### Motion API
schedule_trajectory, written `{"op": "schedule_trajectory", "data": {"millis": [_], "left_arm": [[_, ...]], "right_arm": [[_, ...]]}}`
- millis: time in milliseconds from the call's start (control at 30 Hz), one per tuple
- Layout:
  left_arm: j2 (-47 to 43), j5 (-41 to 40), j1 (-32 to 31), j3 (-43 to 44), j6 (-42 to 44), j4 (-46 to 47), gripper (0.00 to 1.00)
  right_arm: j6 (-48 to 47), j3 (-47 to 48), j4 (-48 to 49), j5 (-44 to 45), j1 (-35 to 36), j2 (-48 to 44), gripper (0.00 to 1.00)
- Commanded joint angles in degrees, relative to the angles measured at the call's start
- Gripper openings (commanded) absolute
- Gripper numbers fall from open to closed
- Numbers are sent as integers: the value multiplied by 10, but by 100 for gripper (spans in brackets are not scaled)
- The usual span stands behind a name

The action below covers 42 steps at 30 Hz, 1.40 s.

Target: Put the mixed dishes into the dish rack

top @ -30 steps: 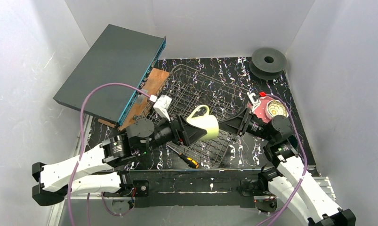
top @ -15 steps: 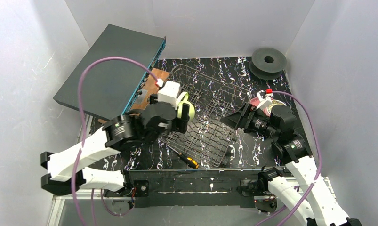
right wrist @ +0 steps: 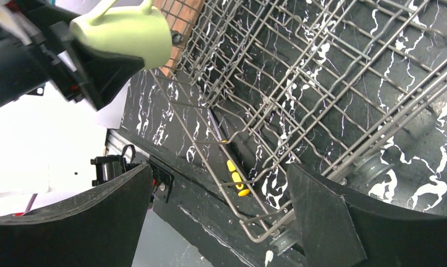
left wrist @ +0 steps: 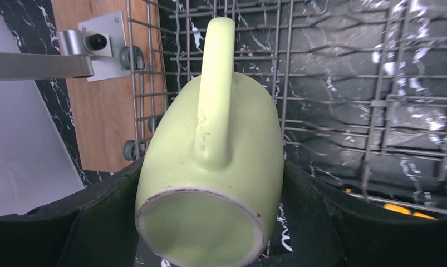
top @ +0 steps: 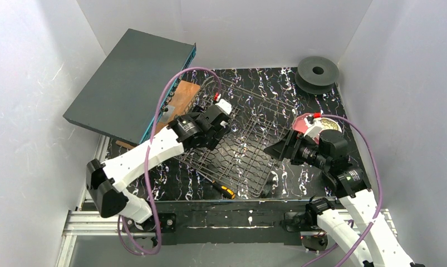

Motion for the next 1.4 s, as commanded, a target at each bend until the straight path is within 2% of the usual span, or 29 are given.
{"op": "schedule_trajectory", "data": {"millis": [0, 300, 433, 567, 667, 767, 867, 1133, 1367], "left_arm": [[16, 19, 46, -29, 80, 64, 0], [80, 45, 108, -64, 148, 115, 0], [99, 73, 114, -81, 163, 126, 0], [118, 16, 115, -117, 168, 134, 0], [85, 22, 116, -166, 151, 152, 0], [86, -17, 115, -163, 140, 138, 0], [65, -23, 116, -173, 141, 144, 0], [92, -2, 129, -166, 133, 130, 11], [96, 11, 140, -164, 121, 130, 25]], "right_arm": [[-1, -10, 1, -4, -3, -14, 98], [-9, 7, -33, -2, -3, -26, 98], [-9, 1, -42, 3, -2, -32, 98], [-5, -2, -39, 0, -3, -21, 98], [0, 2, -29, -2, -3, -12, 98], [10, 1, -20, -9, -3, 2, 98], [18, 0, -8, -14, -3, 9, 98], [24, -1, 3, -20, -3, 20, 98], [26, -4, 4, -22, -3, 20, 97]]}}
